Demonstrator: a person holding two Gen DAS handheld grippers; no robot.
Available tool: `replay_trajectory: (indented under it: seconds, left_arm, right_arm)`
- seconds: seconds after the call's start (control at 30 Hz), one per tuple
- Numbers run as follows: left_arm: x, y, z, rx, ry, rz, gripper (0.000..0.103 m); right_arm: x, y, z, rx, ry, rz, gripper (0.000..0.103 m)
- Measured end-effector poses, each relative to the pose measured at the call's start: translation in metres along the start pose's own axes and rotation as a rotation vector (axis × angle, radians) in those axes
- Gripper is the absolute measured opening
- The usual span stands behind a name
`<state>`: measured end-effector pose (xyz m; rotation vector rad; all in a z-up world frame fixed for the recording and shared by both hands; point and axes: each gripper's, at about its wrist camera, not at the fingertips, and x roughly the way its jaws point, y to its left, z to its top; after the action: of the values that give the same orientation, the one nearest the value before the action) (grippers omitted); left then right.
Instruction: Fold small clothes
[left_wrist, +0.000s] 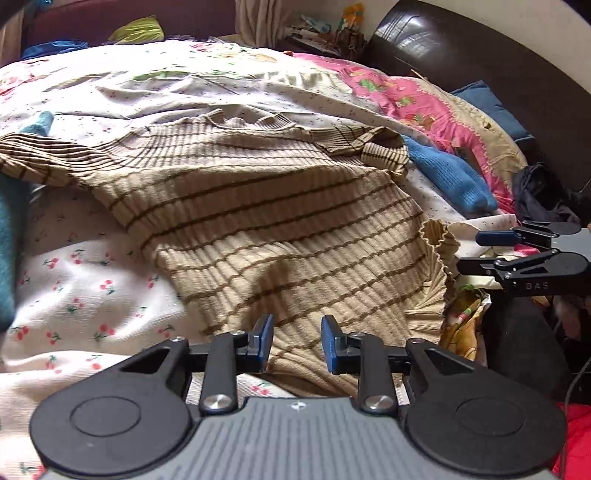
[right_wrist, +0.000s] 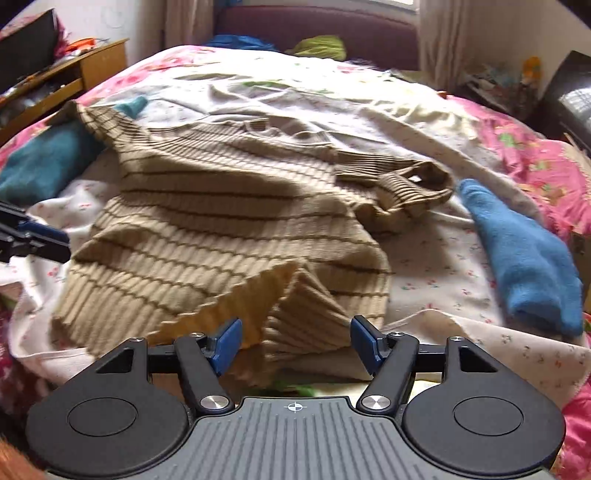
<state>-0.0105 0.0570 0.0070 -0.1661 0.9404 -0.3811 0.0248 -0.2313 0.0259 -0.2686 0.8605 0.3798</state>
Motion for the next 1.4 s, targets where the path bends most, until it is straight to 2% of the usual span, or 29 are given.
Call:
replay_trajectory:
  seconds: [0.1,0.13,0.17,0.23,0.27,0.3,0.37,0.47,0.53,0.63,0.7,0.77,0.83,0.9,0.93,1.0,1.07,1.17,1.23,1.3,1.4]
  left_arm:
    - [0.015,-0.017,-0.006,0.039,0.047,-0.014,0.042]
    - [0.018,-0.022,-0.009,0.064,0.058,0.006,0.042]
    - [0.021,-0.025,-0.011,0.083,0.071,0.032,0.042]
    - [0.025,-0.026,-0.015,0.098,0.106,0.062,0.042]
    - [0.024,-0.026,-0.016,0.101,0.116,0.063,0.042]
    - [0.023,-0.026,-0.016,0.108,0.124,0.065,0.042]
    - [0.022,-0.025,-0.017,0.121,0.145,0.069,0.042]
    - [0.019,-0.024,-0.013,0.115,0.159,0.033,0.042]
    - [0.013,-0.024,-0.006,0.108,0.143,0.014,0.042]
    - [0.003,-0.029,0.009,0.117,0.086,-0.002,0.043]
    - [0.005,-0.032,0.019,0.12,0.057,-0.022,0.043]
    - [0.014,-0.032,0.031,0.12,0.044,-0.047,0.044]
    - [0.025,-0.032,0.044,0.127,0.033,-0.052,0.044]
    - [0.035,-0.029,0.055,0.126,0.018,-0.059,0.044]
    - [0.04,-0.027,0.062,0.123,0.008,-0.063,0.044]
    - [0.048,-0.02,0.075,0.105,-0.009,-0.064,0.044]
    - [0.057,-0.008,0.09,0.074,-0.027,-0.065,0.044]
    - [0.069,0.006,0.109,0.032,-0.044,-0.067,0.044]
    - [0.077,0.013,0.118,0.021,-0.053,-0.071,0.044]
    - [0.086,0.016,0.124,0.027,-0.052,-0.07,0.044]
    - [0.097,0.02,0.128,0.032,-0.041,-0.056,0.045]
  right_arm:
    - [0.017,0.006,-0.002,0.025,0.003,0.001,0.065]
    - [0.024,0.008,-0.003,0.021,0.012,-0.028,0.064]
    - [0.031,0.01,-0.006,0.021,0.025,-0.064,0.06]
    - [0.041,0.002,-0.01,0.056,0.088,-0.102,0.025]
    - [0.041,-0.01,-0.013,0.102,0.129,-0.092,0.001]
    - [0.037,-0.023,-0.017,0.146,0.152,-0.077,0.0]
    - [0.018,-0.042,-0.028,0.178,0.167,-0.111,0.0]
    - [-0.014,-0.057,-0.039,0.206,0.165,-0.128,0.0]
    - [-0.027,-0.058,-0.041,0.184,0.178,-0.145,0.0]
    - [-0.038,-0.062,-0.048,0.172,0.259,-0.135,0.0]
    - [-0.046,-0.061,-0.043,0.141,0.229,-0.163,0.003]
    - [-0.046,-0.056,-0.027,0.063,0.153,-0.19,0.008]
    - [-0.029,-0.048,0.003,-0.081,0.068,-0.221,0.01]
    - [0.005,-0.044,0.037,-0.24,-0.025,-0.25,0.013]
    - [0.025,-0.042,0.052,-0.317,-0.05,-0.262,0.015]
    - [0.067,-0.042,0.081,-0.436,-0.082,-0.292,0.03]
    - [0.109,-0.041,0.102,-0.563,-0.087,-0.309,0.031]
    - [0.161,-0.039,0.118,-0.75,-0.092,-0.33,0.035]
    - [0.19,-0.035,0.121,-0.853,-0.048,-0.29,0.036]
    - [0.208,-0.029,0.119,-0.912,-0.028,-0.236,0.037]
    - [0.225,-0.025,0.117,-0.954,-0.061,-0.233,0.037]
